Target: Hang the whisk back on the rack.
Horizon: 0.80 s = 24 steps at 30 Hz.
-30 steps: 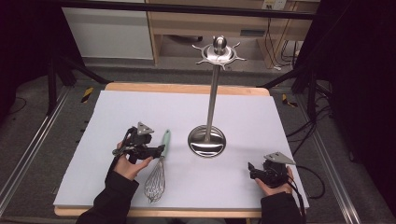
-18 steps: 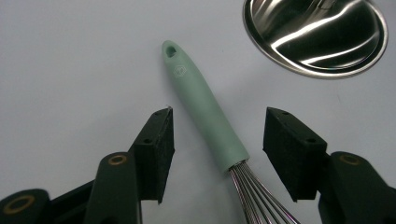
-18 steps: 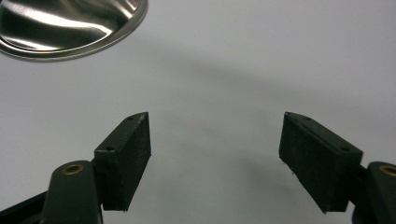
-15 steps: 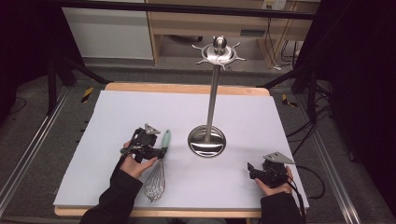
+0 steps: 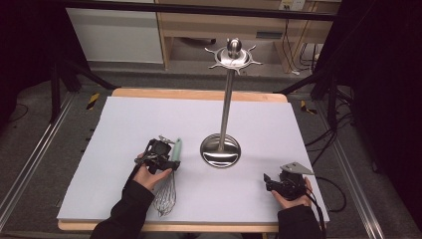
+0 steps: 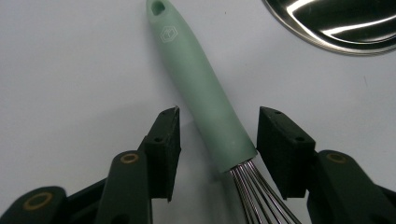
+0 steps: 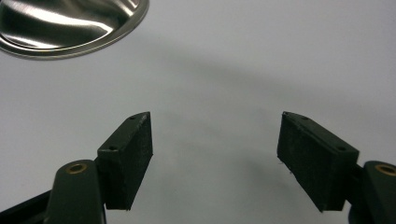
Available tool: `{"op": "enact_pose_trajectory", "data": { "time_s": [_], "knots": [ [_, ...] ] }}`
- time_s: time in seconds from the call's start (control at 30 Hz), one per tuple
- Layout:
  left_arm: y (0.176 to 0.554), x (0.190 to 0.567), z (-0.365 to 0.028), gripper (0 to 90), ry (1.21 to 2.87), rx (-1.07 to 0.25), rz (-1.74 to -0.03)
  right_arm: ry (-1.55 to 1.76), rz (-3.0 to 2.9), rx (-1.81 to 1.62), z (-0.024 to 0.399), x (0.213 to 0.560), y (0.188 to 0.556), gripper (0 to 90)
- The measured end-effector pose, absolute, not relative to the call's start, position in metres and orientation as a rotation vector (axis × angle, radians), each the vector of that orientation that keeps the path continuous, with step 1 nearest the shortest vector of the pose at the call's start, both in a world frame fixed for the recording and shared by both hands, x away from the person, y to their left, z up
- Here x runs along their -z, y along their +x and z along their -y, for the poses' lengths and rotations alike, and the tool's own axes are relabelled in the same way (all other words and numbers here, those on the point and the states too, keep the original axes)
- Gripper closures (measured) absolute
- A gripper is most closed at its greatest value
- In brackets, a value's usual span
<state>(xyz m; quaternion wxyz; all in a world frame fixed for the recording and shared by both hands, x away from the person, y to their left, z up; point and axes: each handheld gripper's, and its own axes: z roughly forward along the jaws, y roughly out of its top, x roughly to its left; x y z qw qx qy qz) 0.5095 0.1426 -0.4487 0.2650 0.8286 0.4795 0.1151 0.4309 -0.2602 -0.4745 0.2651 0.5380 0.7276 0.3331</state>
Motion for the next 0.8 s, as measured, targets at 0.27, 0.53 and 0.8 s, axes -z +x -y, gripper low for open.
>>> {"op": "enact_pose_trajectory", "data": {
  "time_s": [0.27, 0.53, 0.8],
  "knots": [
    [0.5114, 0.4538, -0.143, 52.4, 2.233, -0.261, -1.33, 1.456, -1.982, -0.908, 0.2595, 0.4754, 0.4318, 29.1],
    [0.5124, 0.456, -0.1407, 57.8, 2.234, -0.236, -1.361, 1.454, -1.988, -0.912, 0.2596, 0.4754, 0.4319, 30.1],
    [0.513, 0.4549, -0.1367, 60.3, 2.24, -0.249, -1.403, 1.457, -1.993, -0.916, 0.2592, 0.4755, 0.4318, 30.6]
  ]
}}
